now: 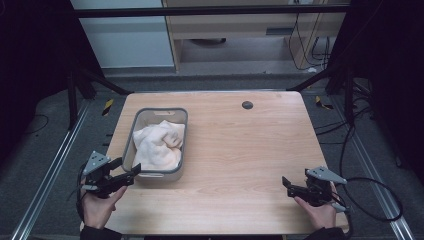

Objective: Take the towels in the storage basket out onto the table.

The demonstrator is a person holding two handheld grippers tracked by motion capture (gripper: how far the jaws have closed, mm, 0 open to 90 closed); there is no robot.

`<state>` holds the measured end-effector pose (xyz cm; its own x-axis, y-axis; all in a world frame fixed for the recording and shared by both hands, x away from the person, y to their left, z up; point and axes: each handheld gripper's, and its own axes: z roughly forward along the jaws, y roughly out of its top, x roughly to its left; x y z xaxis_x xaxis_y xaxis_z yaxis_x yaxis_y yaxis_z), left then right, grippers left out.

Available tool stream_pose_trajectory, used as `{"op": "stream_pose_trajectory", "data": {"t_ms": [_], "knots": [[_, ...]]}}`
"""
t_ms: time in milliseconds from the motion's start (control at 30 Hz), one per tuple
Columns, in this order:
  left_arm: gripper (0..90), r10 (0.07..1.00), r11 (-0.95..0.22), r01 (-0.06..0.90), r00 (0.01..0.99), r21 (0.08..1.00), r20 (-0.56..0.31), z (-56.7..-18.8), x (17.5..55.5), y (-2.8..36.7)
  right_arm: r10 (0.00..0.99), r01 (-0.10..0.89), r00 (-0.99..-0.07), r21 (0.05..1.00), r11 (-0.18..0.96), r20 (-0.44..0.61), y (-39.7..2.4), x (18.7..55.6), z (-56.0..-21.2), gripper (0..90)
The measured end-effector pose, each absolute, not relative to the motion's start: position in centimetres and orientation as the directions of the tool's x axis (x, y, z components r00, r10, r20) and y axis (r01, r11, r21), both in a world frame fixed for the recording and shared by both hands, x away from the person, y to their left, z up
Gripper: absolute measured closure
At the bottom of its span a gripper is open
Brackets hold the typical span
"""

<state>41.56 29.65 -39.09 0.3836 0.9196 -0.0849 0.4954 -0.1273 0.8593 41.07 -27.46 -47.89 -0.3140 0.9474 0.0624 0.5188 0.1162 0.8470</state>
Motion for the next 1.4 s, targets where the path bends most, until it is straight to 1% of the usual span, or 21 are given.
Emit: {"op": "stream_pose_trajectory", "data": {"t_ms": [367,467,633,900,1400], "knots": [[22.8,0.921,-0.171,0.496,0.388,0.851,-0.042,-37.7,43.8,28.7,0.947,0.521,-0.317,0.843,0.131,0.048,-27.4,40.9,-47.9,10.0],[22.3,0.921,-0.179,0.501,0.389,0.847,-0.036,-37.5,45.0,28.4,0.947,0.517,-0.32,0.843,0.146,0.032,-27.5,41.0,-48.0,9.8],[22.2,0.923,-0.172,0.512,0.383,0.842,-0.044,-37.6,46.5,28.1,0.947,0.523,-0.32,0.84,0.147,0.034,-27.4,41.1,-48.0,9.5],[21.7,0.924,-0.193,0.537,0.381,0.821,-0.032,-37.8,48.1,27.7,0.945,0.53,-0.326,0.833,0.158,0.028,-27.3,41.3,-48.1,9.5],[20.3,0.92,-0.244,0.596,0.392,0.765,-0.012,-39.0,51.1,25.8,0.942,0.539,-0.336,0.824,0.174,0.02,-27.2,41.3,-48.3,9.1]]}}
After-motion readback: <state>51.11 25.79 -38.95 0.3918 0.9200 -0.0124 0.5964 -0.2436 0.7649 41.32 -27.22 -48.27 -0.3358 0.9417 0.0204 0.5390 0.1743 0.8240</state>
